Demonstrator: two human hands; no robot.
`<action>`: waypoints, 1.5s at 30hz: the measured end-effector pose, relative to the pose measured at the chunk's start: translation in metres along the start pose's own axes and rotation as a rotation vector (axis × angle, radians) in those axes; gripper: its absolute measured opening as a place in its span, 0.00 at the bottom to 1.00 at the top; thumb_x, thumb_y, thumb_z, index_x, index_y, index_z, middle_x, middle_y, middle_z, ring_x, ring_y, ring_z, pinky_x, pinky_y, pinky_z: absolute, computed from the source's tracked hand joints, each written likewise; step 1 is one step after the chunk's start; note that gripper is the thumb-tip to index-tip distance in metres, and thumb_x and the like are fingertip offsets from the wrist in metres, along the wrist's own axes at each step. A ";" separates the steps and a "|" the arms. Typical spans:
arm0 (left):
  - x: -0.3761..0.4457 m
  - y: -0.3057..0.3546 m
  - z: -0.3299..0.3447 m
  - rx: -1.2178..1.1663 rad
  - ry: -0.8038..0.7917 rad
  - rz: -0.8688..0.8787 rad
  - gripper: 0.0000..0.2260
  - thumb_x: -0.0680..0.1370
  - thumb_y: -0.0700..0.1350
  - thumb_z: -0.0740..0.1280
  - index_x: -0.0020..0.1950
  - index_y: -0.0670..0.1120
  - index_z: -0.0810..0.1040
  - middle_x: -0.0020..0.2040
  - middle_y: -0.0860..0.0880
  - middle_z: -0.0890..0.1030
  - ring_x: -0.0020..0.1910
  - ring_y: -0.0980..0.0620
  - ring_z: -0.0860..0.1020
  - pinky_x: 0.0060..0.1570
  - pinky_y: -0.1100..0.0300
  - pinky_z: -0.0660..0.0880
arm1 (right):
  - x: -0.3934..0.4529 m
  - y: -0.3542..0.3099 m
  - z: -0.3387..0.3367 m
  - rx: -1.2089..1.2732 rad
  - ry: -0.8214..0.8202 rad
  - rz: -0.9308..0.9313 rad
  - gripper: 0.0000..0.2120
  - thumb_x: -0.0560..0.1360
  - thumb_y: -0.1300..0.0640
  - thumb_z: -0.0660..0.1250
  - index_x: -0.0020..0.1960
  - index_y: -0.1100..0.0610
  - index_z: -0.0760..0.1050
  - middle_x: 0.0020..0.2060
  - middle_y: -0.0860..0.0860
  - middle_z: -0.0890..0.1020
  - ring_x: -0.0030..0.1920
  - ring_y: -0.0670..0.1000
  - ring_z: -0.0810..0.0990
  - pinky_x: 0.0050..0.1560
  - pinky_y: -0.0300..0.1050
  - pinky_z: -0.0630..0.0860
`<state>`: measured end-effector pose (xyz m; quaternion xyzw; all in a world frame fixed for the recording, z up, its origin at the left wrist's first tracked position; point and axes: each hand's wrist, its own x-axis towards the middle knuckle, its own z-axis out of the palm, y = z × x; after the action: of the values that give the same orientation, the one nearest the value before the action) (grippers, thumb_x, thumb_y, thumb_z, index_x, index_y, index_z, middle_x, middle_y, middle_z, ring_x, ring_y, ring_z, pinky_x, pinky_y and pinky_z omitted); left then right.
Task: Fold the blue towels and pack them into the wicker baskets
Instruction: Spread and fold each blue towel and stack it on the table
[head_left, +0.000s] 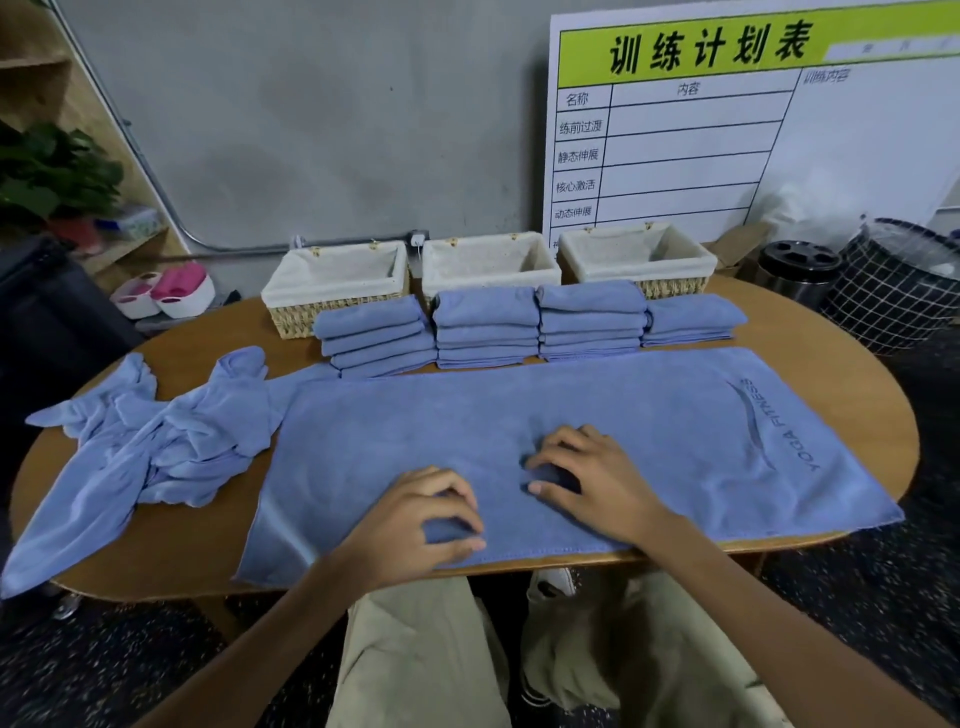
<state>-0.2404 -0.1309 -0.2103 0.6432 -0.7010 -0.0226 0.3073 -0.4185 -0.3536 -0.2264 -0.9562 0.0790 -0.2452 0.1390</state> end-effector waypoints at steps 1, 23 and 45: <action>-0.001 0.002 0.002 -0.021 -0.038 -0.006 0.10 0.75 0.61 0.73 0.47 0.55 0.84 0.52 0.59 0.77 0.50 0.59 0.77 0.55 0.57 0.71 | -0.002 -0.004 -0.002 0.038 0.007 -0.010 0.13 0.76 0.37 0.64 0.55 0.43 0.78 0.52 0.44 0.77 0.49 0.51 0.75 0.49 0.52 0.74; 0.005 0.002 0.008 0.016 -0.021 -0.158 0.14 0.71 0.62 0.75 0.50 0.58 0.78 0.43 0.60 0.78 0.43 0.60 0.76 0.48 0.58 0.72 | -0.005 -0.005 -0.030 0.142 -0.124 -0.012 0.15 0.77 0.38 0.61 0.45 0.46 0.81 0.43 0.41 0.78 0.44 0.40 0.77 0.41 0.37 0.69; -0.024 -0.035 -0.064 -0.135 0.023 -0.338 0.08 0.76 0.56 0.68 0.45 0.54 0.84 0.44 0.53 0.83 0.42 0.51 0.82 0.43 0.51 0.78 | -0.066 0.048 -0.060 -0.064 -0.031 -0.149 0.12 0.80 0.39 0.61 0.48 0.45 0.77 0.44 0.42 0.74 0.42 0.45 0.75 0.45 0.39 0.66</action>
<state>-0.1805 -0.0916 -0.1828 0.7300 -0.5764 -0.1136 0.3493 -0.5092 -0.3985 -0.2200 -0.9670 0.0134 -0.2375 0.0907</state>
